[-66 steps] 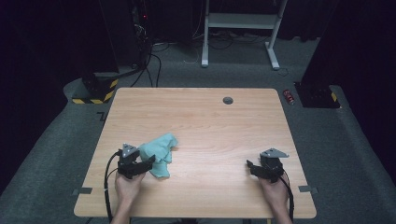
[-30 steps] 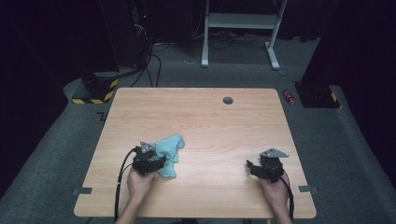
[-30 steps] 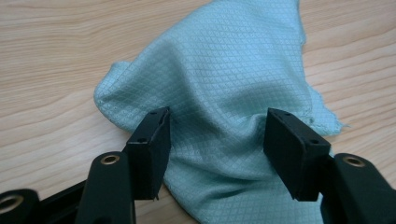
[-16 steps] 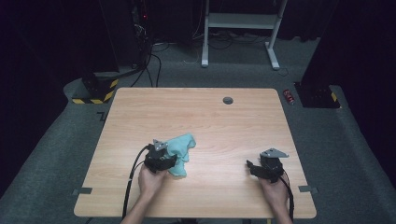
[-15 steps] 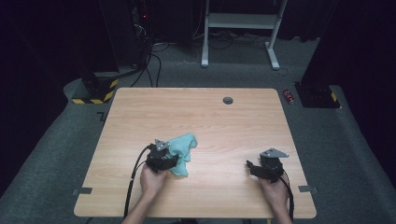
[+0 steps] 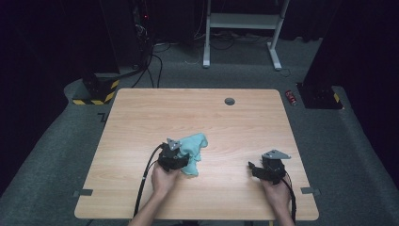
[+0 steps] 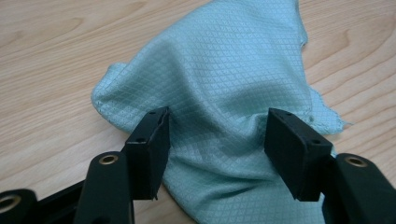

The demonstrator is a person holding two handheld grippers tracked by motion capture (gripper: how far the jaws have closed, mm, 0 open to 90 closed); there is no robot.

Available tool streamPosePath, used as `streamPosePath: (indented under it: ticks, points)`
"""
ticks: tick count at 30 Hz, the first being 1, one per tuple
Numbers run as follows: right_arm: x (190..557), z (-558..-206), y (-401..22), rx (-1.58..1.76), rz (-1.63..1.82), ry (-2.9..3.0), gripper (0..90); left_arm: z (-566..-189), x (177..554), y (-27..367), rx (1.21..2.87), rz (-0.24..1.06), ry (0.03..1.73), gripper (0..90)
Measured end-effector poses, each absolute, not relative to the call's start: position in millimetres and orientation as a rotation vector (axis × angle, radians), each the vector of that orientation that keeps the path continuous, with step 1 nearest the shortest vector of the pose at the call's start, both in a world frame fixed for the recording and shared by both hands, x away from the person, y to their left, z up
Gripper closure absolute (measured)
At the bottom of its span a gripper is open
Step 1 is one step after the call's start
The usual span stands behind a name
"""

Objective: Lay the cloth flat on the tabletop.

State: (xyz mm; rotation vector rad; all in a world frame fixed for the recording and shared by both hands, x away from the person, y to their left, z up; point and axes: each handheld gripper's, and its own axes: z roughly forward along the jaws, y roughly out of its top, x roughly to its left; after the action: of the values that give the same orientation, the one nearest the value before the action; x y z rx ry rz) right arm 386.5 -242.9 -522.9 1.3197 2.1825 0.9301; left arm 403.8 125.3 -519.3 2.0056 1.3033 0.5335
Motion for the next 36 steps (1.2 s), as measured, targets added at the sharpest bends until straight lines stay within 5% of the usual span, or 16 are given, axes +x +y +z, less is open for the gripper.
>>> streamPosePath:
  ticks: [21,36]
  points:
    - [387,-523,-243,1.317,0.928,2.183,33.4,-520,417,92,2.006,0.486,1.237,39.4]
    - [388,-523,-241,1.323,0.93,2.179,33.4,-495,394,77,2.105,0.476,1.061,40.6]
